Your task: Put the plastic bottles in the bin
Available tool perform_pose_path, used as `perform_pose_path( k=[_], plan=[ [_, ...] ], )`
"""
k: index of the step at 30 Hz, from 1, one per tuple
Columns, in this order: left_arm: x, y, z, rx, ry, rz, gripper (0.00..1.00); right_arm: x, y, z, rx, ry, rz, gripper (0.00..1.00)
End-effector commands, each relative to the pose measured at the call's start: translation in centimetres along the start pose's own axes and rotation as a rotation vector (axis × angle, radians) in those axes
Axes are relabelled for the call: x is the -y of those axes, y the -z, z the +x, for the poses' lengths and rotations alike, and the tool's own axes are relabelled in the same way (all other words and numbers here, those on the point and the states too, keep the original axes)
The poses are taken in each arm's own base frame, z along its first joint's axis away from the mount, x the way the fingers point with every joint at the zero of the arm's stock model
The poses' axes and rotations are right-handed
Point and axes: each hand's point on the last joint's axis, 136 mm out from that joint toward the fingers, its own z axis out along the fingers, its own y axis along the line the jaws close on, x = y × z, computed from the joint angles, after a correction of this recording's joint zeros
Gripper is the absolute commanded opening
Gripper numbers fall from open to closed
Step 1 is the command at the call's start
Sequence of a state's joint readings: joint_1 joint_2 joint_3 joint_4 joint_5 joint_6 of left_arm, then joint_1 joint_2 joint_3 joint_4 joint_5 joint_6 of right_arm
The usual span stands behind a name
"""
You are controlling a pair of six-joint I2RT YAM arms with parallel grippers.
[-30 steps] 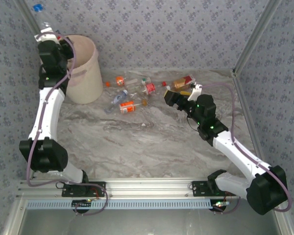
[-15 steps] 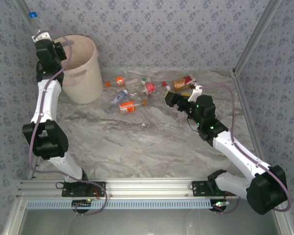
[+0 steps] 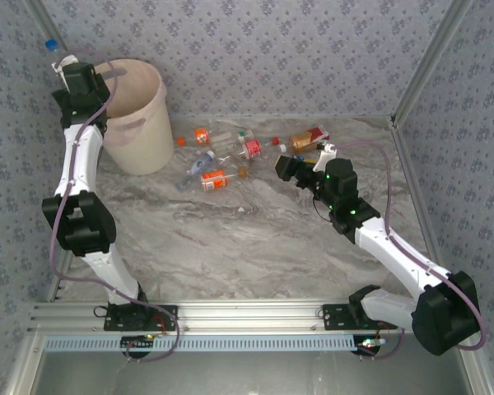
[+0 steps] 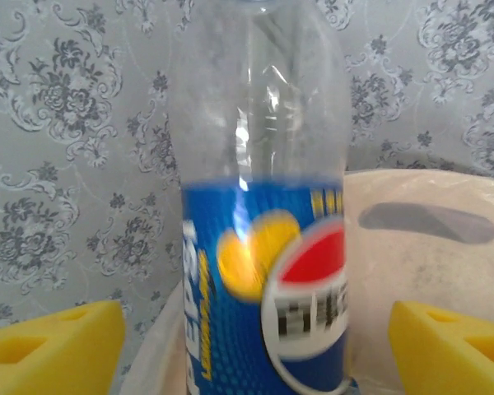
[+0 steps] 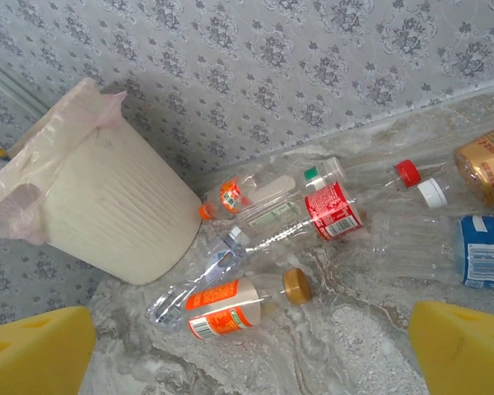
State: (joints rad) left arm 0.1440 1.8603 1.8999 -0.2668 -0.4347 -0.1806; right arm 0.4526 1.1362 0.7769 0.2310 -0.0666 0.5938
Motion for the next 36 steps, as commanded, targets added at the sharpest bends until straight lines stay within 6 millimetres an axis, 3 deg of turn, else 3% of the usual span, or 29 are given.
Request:
perform_pose_path(
  k=[1,13,20,23,28,31,33,36],
  plan=[
    [-1.2,0.9,-1.7,0.001,0.031,-0.049,0.85,-0.2,-0.1,-1.0,0.017,0.003,0.007,1.0],
    [-1.3,1.7,-2.2,-0.012,0.084,-0.039,0.94,0.0,-0.5,-0.3,-0.015,0.0,0.011,1.0],
    [0.7,4.0,-2.7,-0.018,0.106,0.048,0.98,1.4,-0.8,0.0,-0.013,-0.028,0.057,1.0],
    [3.4,6.4,-2.9,-0.007,0.095,0.159,0.98,2.6,-0.8,0.2,-0.015,-0.076,0.092,1.0],
    [10.3,11.3,-0.4,-0.028,-0.019,0.446,0.98,4.1,-0.8,0.6,-0.02,-0.136,0.121,1.0],
    [14.8,14.5,2.4,-0.064,-0.152,0.636,0.98,4.7,-0.6,0.7,-0.016,-0.157,0.128,1.0],
    [18.1,17.1,5.5,-0.124,-0.281,0.811,0.98,5.0,-0.5,0.7,-0.014,-0.168,0.131,1.0],
    [20.8,19.2,10.4,-0.187,-0.472,0.904,0.98,5.2,-0.2,0.6,-0.009,-0.177,0.131,1.0]
  ],
)
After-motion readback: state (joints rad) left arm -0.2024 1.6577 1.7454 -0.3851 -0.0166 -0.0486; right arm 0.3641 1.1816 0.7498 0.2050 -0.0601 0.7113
